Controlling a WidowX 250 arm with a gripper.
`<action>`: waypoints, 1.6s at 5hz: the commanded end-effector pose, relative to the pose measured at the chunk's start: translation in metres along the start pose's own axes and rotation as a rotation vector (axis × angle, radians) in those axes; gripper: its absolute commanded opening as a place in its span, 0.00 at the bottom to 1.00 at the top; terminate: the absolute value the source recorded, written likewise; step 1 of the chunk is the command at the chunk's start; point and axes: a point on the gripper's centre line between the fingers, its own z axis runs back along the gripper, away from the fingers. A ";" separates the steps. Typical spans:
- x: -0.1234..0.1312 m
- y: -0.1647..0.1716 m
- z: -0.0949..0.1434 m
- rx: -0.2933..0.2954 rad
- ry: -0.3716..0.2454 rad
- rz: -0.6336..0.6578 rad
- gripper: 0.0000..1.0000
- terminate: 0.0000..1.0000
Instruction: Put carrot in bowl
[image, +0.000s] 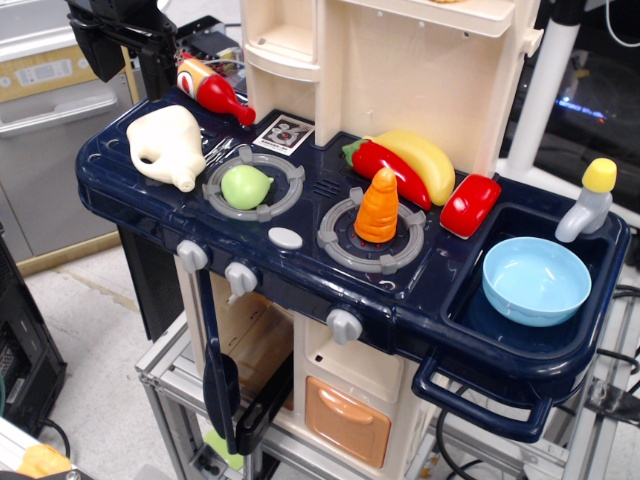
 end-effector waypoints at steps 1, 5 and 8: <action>0.000 0.000 0.000 0.000 0.000 0.000 1.00 0.00; -0.021 -0.157 0.075 0.080 0.019 0.067 1.00 0.00; -0.011 -0.209 0.052 0.004 -0.013 0.033 1.00 0.00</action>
